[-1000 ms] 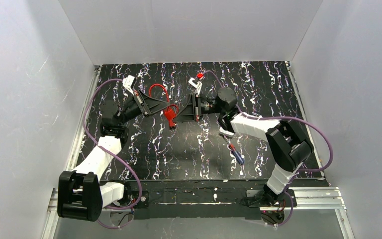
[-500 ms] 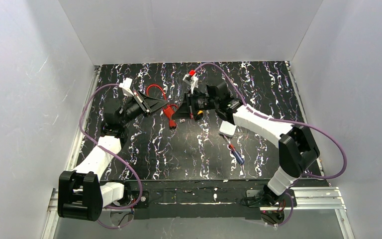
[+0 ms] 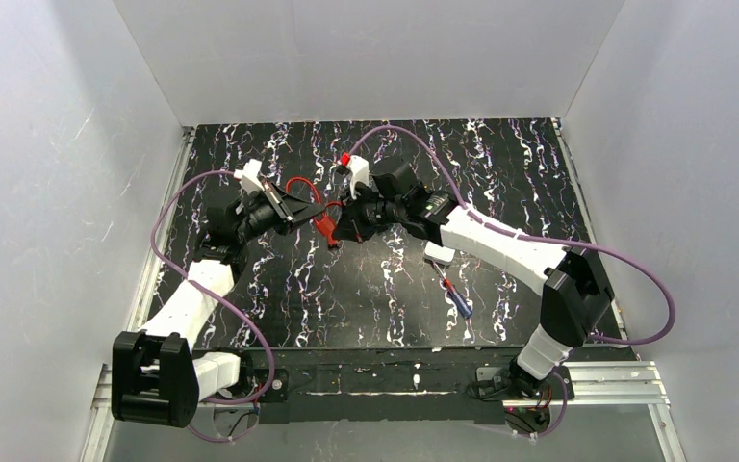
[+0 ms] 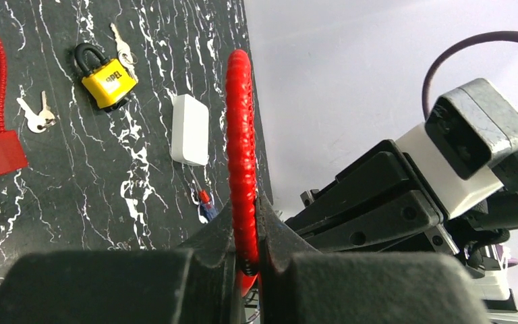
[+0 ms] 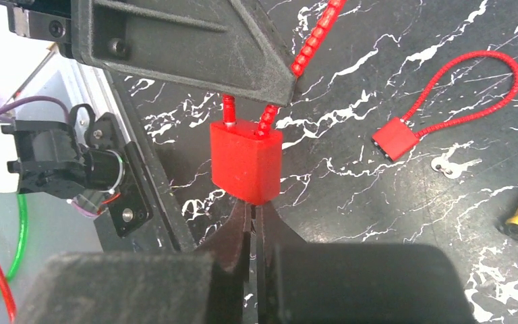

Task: Lock with the key
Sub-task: Lock the lock.

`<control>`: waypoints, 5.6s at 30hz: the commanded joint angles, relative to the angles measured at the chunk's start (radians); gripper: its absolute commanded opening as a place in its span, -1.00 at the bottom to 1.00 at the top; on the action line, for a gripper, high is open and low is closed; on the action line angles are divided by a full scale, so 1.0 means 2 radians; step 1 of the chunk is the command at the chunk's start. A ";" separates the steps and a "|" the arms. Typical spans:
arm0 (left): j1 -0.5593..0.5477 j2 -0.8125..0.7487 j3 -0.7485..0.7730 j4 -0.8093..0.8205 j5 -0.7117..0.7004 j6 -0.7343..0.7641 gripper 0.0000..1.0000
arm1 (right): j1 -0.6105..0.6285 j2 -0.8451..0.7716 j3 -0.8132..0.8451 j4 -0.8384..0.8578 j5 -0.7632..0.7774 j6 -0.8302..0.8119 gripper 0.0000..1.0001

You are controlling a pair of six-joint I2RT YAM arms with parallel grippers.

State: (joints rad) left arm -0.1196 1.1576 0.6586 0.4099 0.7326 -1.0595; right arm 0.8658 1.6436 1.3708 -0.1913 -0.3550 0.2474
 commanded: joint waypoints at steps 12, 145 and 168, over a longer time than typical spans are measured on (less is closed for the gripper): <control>0.003 -0.015 0.052 -0.047 0.048 0.057 -1.00 | -0.080 -0.057 -0.015 0.083 -0.181 0.019 0.67; -0.093 0.074 0.061 0.250 0.140 -0.119 -1.00 | -0.117 0.074 -0.067 0.766 -0.148 0.568 -0.97; -0.090 0.018 0.050 0.150 0.107 -0.031 -1.00 | -0.132 0.004 -0.107 0.590 -0.105 0.485 -0.97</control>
State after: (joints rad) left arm -0.2928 1.2465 0.7586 0.9180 0.9211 -1.2854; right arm 0.6388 1.6974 1.1175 1.1473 -0.6792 1.3304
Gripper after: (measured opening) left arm 0.017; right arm 0.326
